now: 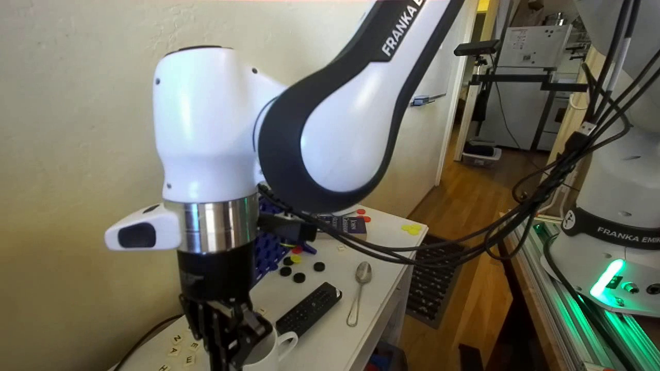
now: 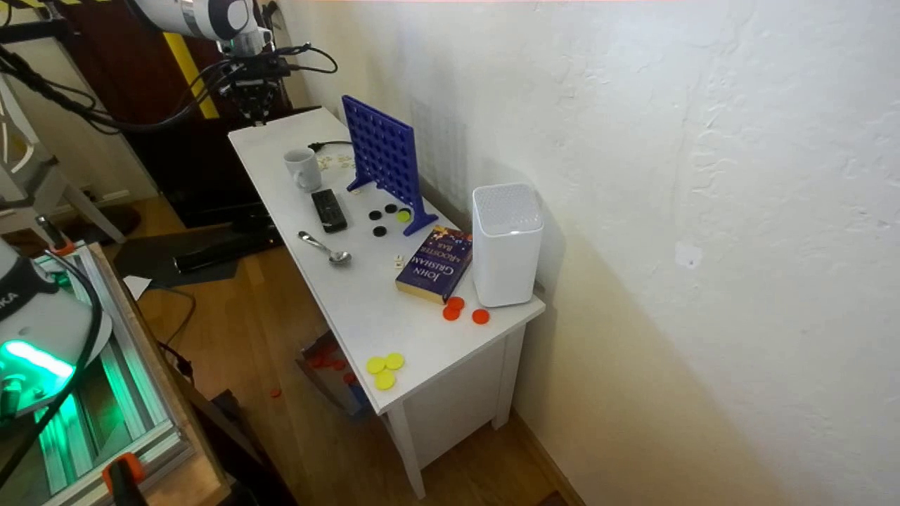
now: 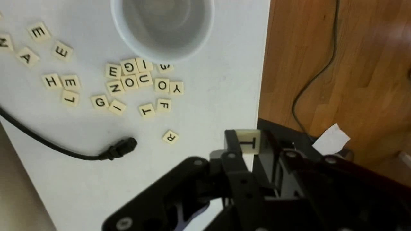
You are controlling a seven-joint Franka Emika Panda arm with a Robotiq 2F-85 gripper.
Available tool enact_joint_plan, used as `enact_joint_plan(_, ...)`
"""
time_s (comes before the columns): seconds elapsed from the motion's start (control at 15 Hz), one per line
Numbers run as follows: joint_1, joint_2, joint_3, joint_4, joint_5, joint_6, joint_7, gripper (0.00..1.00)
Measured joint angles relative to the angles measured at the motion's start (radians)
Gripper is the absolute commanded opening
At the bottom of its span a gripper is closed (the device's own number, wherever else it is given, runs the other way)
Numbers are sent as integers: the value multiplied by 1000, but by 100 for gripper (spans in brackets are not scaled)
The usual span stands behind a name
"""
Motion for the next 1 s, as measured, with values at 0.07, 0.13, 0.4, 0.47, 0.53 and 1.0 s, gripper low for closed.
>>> enact_joint_plan(0.07,-16,-21,-11,-22,16,8,22,5)
enact_joint_plan(0.13,-24,-40,-31,-45,23,19,52,5)
enact_joint_plan(0.4,-21,-113,-137,-156,22,84,208,5)
enact_joint_plan(0.47,-18,-130,-159,-184,22,97,249,5)
enact_joint_plan(0.53,-13,-150,-183,-214,21,105,293,5)
enact_joint_plan(1.0,27,-203,-241,-290,20,117,466,5)
